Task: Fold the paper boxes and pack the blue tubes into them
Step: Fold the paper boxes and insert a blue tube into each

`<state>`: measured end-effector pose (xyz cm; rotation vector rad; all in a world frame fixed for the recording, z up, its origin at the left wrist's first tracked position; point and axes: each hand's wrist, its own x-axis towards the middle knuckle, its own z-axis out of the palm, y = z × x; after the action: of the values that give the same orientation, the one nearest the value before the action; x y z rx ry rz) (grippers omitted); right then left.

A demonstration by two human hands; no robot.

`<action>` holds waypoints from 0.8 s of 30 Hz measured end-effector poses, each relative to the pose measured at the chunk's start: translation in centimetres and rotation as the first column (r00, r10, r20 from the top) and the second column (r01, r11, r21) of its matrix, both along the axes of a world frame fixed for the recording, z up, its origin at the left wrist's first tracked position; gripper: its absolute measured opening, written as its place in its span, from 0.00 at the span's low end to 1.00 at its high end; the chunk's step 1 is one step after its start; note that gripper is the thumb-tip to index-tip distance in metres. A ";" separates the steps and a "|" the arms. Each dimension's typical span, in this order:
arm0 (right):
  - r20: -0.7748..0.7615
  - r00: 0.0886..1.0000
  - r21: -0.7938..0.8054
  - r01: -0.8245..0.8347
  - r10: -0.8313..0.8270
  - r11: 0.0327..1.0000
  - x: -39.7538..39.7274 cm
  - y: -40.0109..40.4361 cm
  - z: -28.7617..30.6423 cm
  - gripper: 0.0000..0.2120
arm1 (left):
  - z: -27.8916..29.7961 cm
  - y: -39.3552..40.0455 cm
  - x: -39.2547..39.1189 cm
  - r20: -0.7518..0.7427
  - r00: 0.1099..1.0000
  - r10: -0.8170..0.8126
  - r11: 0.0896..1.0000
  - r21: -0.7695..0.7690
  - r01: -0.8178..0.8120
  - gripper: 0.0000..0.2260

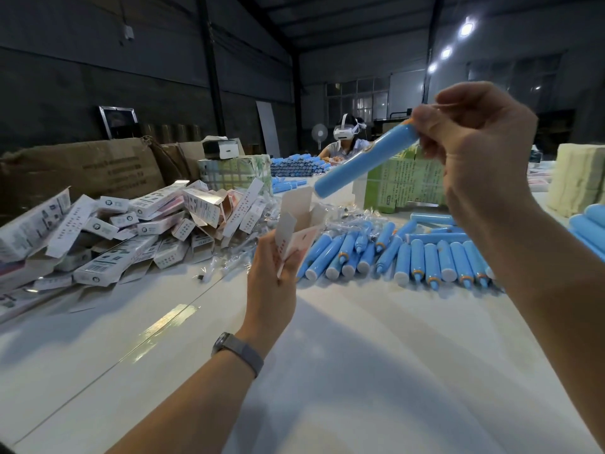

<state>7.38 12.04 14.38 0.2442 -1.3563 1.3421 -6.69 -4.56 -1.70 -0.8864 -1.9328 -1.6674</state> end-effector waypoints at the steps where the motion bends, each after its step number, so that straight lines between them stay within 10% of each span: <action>1: -0.005 1.000 0.003 0.001 -0.001 1.000 0.2 0.0 0.1 0.08 | 0.0 0.0 0.0 0.010 1.000 -0.003 1.000 0.003 0.003 0.10; 17: 0.209 0.972 0.278 0.051 -0.112 0.959 -2.6 -4.4 -4.7 0.11 | -0.3 0.6 0.9 -0.067 0.993 -0.101 0.993 -0.067 0.097 0.08; 24: -0.024 0.930 0.461 0.335 -0.366 0.822 -3.1 -4.5 -5.4 0.11 | -0.3 0.8 0.8 -0.093 0.992 -0.084 0.995 -0.067 0.078 0.08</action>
<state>4.29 7.51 8.93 0.2520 -1.6737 0.7122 -5.86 -3.80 -1.96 -1.0625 -1.9183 -1.5852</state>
